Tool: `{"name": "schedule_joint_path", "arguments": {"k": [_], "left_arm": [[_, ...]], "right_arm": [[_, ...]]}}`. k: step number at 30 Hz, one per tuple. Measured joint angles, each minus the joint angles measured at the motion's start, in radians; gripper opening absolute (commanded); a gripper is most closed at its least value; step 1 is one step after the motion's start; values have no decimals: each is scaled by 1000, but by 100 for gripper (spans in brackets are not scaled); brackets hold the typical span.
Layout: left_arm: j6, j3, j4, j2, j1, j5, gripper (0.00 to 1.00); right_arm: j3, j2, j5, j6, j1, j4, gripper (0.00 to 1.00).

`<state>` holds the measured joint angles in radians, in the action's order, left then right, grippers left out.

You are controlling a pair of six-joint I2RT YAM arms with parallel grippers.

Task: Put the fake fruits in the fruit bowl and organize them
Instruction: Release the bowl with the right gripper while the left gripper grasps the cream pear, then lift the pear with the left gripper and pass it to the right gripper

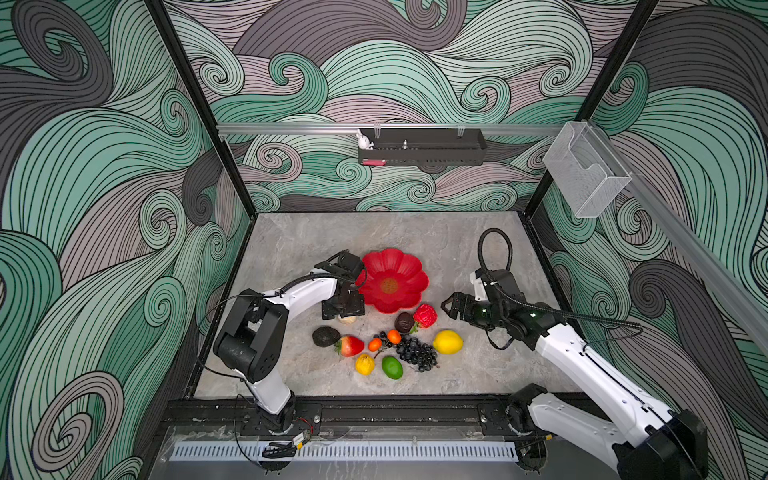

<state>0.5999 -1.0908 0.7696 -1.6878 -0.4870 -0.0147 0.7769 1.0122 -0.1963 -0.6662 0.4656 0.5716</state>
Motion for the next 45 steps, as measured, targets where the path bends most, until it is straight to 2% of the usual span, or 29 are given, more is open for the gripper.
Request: {"name": "schedule_joint_path", "arguments": {"k": [9,15,18,24,28,31,38,45], "left_arm": [[-3,-6,-14,-26,0,-1,59],[-4,2,-15,1,0,-4,59],[-3,39,-19,96,0,-18,58],[-6,136,-47,431,0,-68,54],[-30,297,-229,658,0,-42,53],[-47,409,-378,756,-11,7,52],[-105,502,-703,780,-75,137,50],[-180,610,-922,763,-192,185,48]], "right_arm": [[15,47,11,-2,25,-36,88],[44,83,14,-4,40,-45,88],[60,87,13,-6,49,-45,88],[101,104,8,-20,72,-50,88],[105,130,-7,-50,98,-97,88],[117,179,-37,-81,114,-130,88],[239,228,-98,-109,202,-181,89],[259,230,-148,-130,260,-233,90]]}}
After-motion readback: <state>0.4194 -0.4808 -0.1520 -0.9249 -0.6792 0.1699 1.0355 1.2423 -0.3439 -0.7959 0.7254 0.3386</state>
